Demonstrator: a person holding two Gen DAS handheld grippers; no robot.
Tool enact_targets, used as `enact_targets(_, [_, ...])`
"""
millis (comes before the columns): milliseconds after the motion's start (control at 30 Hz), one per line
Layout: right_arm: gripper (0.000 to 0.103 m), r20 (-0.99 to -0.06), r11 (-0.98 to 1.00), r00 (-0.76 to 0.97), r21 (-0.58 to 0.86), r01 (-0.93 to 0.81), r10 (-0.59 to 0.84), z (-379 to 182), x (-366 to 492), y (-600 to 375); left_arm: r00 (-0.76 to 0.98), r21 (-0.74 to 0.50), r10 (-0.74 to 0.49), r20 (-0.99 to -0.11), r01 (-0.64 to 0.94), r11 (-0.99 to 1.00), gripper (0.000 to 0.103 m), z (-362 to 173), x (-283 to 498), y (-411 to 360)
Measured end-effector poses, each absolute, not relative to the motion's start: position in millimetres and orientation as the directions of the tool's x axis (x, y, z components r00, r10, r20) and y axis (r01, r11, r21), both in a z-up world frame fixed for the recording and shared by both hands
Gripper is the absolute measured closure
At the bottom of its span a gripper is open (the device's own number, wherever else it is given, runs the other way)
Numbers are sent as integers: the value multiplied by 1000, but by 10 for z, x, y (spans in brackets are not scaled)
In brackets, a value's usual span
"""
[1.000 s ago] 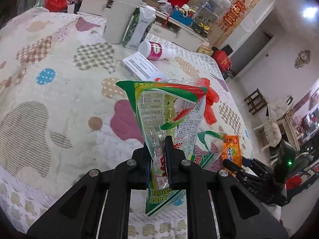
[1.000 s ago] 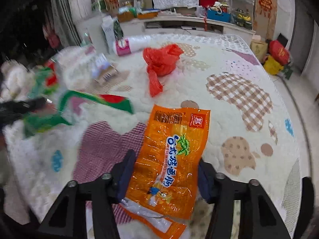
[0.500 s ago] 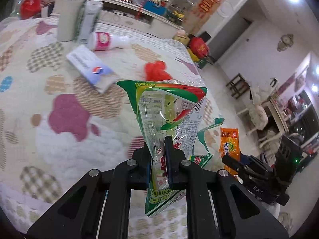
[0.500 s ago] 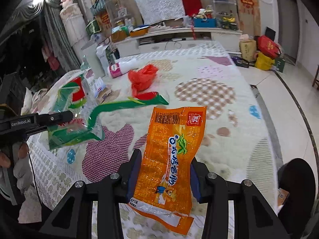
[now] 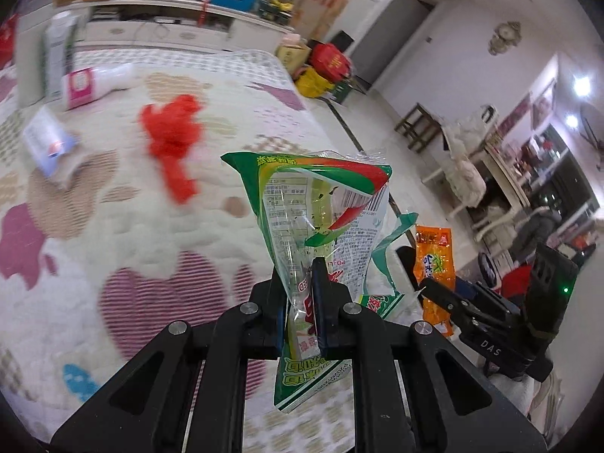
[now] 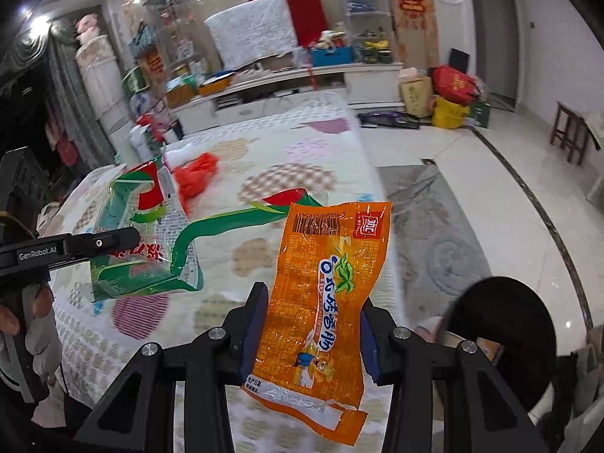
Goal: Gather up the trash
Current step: 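Carry the green bag and orange packet in both tools to the black bin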
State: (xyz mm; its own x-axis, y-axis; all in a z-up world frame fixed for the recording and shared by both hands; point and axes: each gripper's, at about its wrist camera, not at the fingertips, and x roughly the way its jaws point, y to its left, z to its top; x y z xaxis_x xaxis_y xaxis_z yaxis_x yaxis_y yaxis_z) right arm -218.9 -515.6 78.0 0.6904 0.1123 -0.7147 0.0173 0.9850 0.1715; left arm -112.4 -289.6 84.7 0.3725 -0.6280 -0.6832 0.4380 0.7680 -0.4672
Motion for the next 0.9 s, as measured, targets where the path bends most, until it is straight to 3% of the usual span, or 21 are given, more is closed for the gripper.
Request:
enact_targets(567, [60,-736,951,675,175,253,-45,630,-2673,-6305,284,-400,-651,-704,598,694,93,844,-1137,-4352])
enact_targets(900, [58,-771,900,628,193,391,-108,409,-2786,-6920,161,-443,-669,-725,635,633,93,588,-1221,-5189])
